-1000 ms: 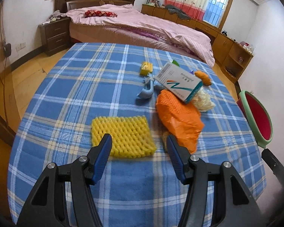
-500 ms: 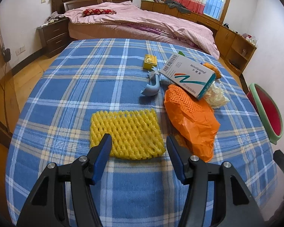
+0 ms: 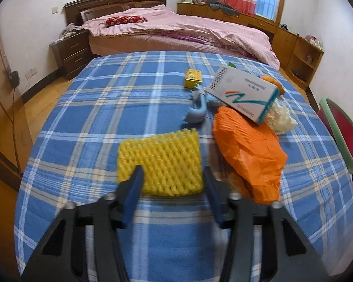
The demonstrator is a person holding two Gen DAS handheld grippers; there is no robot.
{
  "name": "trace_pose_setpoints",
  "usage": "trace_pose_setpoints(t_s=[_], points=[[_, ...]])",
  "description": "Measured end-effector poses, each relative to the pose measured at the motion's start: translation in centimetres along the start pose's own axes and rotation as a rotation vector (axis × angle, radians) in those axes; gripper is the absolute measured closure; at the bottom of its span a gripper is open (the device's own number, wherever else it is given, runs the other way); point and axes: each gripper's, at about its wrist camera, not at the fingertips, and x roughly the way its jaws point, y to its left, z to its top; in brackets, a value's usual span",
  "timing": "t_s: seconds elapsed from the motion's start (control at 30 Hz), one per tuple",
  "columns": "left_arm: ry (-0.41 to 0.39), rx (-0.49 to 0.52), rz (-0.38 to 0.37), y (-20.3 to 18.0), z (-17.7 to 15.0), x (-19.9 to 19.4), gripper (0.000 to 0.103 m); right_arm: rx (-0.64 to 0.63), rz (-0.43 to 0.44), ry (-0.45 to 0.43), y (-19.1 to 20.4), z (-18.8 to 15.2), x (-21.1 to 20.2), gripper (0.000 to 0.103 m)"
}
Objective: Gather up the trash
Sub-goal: 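Grasp the second yellow foam net with the left tool while the right tool grasps the orange mesh bag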
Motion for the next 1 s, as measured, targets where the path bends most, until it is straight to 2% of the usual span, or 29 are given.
trace_pose_setpoints(t_s=[0.07, 0.13, 0.23, 0.53, 0.77, 0.8, 0.87, 0.9, 0.97, 1.0], points=[[-0.003, -0.033, -0.036, 1.0, 0.2, -0.3, 0.077, -0.013, 0.01, 0.009, 0.6, 0.2, 0.5, 0.049], [0.0, -0.063, -0.063, 1.9, 0.3, -0.5, 0.087, -0.02, 0.028, 0.025, 1.2, 0.5, 1.2, 0.049], [-0.006, -0.109, -0.113, 3.2, 0.2, -1.0, 0.092, -0.028, 0.053, 0.052, 2.2, 0.8, 2.4, 0.049], [-0.054, -0.131, -0.152, 4.3, 0.2, -2.8, 0.092, -0.055, 0.144, 0.118, 5.4, 1.3, 6.3, 0.049], [-0.075, -0.145, -0.161, 4.8, 0.1, -3.5, 0.092, -0.087, 0.15, 0.142, 7.5, 1.8, 9.2, 0.05], [-0.076, -0.146, -0.163, 4.9, 0.1, -3.5, 0.092, -0.09, 0.149, 0.152, 7.6, 1.8, 9.7, 0.052], [-0.082, -0.143, -0.168, 4.9, 0.0, -3.8, 0.092, -0.087, 0.147, 0.18, 7.8, 1.6, 10.8, 0.067], [-0.086, -0.143, -0.169, 4.9, -0.1, -4.0, 0.092, -0.083, 0.144, 0.192, 7.8, 1.4, 11.2, 0.07], [-0.09, -0.143, -0.179, 4.8, -0.1, -4.4, 0.092, -0.07, 0.153, 0.2, 7.7, 1.1, 11.5, 0.085], [-0.093, -0.143, -0.183, 4.8, -0.2, -4.6, 0.092, -0.064, 0.164, 0.195, 7.6, 0.9, 11.3, 0.088]])
